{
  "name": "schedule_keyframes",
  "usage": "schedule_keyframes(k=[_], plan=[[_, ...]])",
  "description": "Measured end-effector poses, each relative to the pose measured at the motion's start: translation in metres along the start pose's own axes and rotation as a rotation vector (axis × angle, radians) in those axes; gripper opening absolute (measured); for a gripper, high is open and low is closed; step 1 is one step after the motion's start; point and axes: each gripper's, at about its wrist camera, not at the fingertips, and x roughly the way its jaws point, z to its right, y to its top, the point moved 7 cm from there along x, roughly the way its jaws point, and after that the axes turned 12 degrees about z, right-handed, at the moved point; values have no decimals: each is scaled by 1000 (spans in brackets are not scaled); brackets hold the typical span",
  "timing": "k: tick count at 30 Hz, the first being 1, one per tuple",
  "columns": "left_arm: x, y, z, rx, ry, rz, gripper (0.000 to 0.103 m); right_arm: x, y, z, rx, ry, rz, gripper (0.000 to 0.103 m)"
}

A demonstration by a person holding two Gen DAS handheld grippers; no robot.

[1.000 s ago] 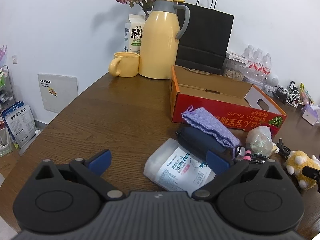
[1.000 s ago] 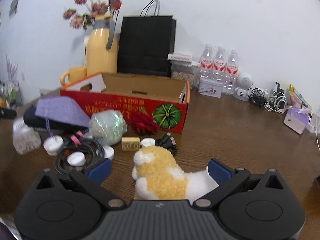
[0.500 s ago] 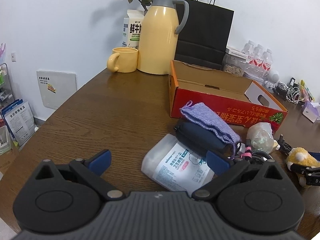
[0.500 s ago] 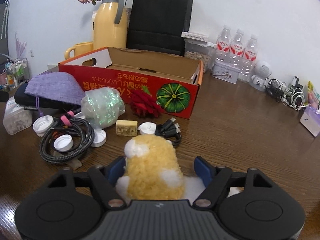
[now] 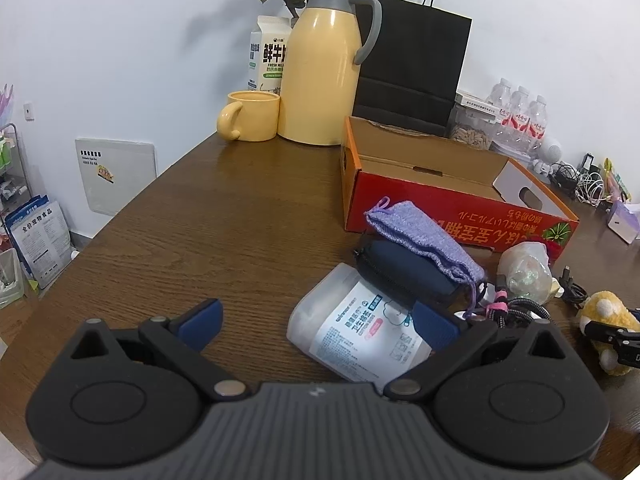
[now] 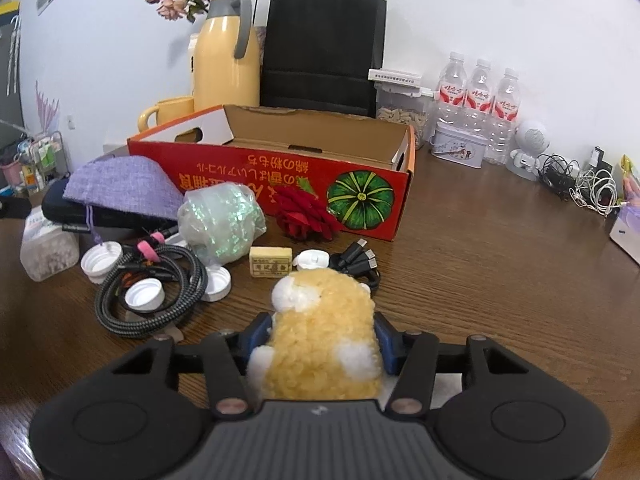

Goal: Organize objects
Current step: 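Grasp the plush sheep with the right tool, then grasp the white cotton-swab tub with the left tool while the right tool holds the sheep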

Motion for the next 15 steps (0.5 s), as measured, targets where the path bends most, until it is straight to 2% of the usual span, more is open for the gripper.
schedule_keyframes(k=[6, 11, 15], plan=[[1, -2, 1, 6, -14, -7, 103, -9, 7, -7, 58, -17, 59, 51], [5, -4, 10, 35, -64, -16, 103, -17, 14, -14, 84, -17, 106, 51], [10, -5, 17, 74, -97, -23, 103, -18, 16, -18, 70, -14, 108, 51]])
